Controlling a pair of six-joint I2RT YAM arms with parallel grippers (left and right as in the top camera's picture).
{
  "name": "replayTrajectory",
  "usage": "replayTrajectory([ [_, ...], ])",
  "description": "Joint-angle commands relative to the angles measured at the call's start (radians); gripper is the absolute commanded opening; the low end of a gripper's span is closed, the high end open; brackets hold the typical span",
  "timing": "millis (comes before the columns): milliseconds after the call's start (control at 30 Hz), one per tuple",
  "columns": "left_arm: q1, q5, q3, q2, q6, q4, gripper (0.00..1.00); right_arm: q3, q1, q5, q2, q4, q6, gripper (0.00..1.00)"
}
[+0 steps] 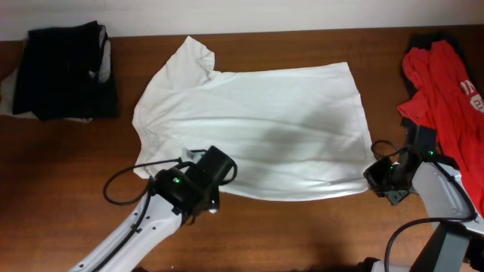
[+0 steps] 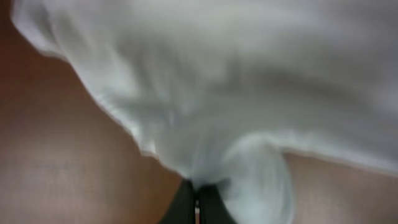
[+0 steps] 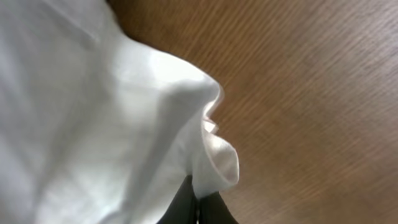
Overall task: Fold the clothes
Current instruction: 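Lift the hem with both grippers and fold it toward the collar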
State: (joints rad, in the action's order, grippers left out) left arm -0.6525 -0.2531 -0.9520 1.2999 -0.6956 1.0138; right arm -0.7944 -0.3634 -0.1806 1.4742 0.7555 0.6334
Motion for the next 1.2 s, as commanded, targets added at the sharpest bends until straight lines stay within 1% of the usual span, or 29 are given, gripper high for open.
replayTrajectory([
  [0, 0.098, -0.177, -0.013, -0.005, 0.016, -0.112, 0.01, -0.010, -0.003, -0.048, -0.017, -0.081, 0.032, 0.04],
  [33, 0.128, -0.188, -0.013, -0.002, 0.025, -0.161, 0.01, -0.010, -0.003, -0.048, -0.017, -0.110, 0.038, 0.04],
  [100, 0.166, -0.189, -0.013, 0.008, 0.085, -0.237, 0.01, -0.010, 0.000, -0.048, -0.016, -0.153, 0.038, 0.04],
  [233, 0.230, -0.189, -0.013, 0.043, 0.093, -0.323, 0.01, -0.010, 0.066, -0.048, -0.014, -0.288, 0.038, 0.04],
  [300, 0.238, -0.189, -0.013, 0.097, 0.137, -0.375, 0.01, -0.010, 0.119, -0.042, -0.014, -0.374, 0.037, 0.04],
  [433, 0.238, -0.190, -0.013, 0.195, 0.137, -0.476, 0.01, -0.010, 0.185, 0.016, -0.014, -0.504, 0.037, 0.04],
  [533, 0.246, -0.212, -0.013, 0.264, 0.138, -0.560, 0.01, -0.010, 0.188, 0.042, -0.009, -0.579, 0.037, 0.04],
  [667, 0.288, -0.224, -0.013, 0.305, 0.153, -0.626, 0.01, -0.010, 0.187, 0.083, 0.029, -0.603, 0.037, 0.04],
  [867, 0.397, -0.208, -0.013, 0.307, 0.176, -0.655, 0.01, -0.010, 0.187, 0.084, 0.157, -0.669, 0.037, 0.04],
  [1000, 0.407, -0.159, -0.013, 0.337, 0.179, -0.766, 0.01, -0.010, 0.188, 0.081, 0.193, -0.706, 0.037, 0.04],
  [1033, 0.407, -0.153, -0.013, 0.352, 0.178, -0.792, 0.03, -0.010, 0.188, 0.085, 0.197, -0.711, 0.037, 0.04],
  [1067, 0.407, -0.153, -0.013, 0.369, 0.179, -0.818, 0.09, -0.010, 0.188, 0.087, 0.200, -0.713, 0.037, 0.04],
  [1100, 0.407, -0.153, -0.013, 0.380, 0.178, -0.833, 0.27, -0.010, 0.188, 0.088, 0.201, -0.716, 0.037, 0.04],
  [1133, 0.407, -0.153, -0.013, 0.392, 0.178, -0.853, 0.45, -0.010, 0.188, 0.087, 0.201, -0.718, 0.037, 0.09],
  [1167, 0.407, -0.154, -0.013, 0.400, 0.179, -0.869, 0.64, -0.010, 0.188, 0.087, 0.201, -0.719, 0.037, 0.24],
])
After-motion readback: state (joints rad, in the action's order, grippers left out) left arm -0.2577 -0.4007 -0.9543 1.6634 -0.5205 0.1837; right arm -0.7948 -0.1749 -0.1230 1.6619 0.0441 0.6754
